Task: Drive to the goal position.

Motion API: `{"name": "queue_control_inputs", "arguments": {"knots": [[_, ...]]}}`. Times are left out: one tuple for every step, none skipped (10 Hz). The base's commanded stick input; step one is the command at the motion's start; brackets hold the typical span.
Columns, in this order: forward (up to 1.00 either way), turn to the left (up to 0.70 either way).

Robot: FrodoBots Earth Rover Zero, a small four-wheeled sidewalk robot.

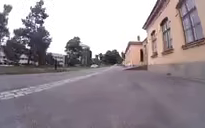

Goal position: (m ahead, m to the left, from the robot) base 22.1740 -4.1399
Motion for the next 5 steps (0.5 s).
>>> {"name": "queue_control_inputs", "arguments": {"knots": [[0.45,0.00],[0.45,0.00],[0.45,0.00],[0.45,0.00],[0.45,0.00]]}}
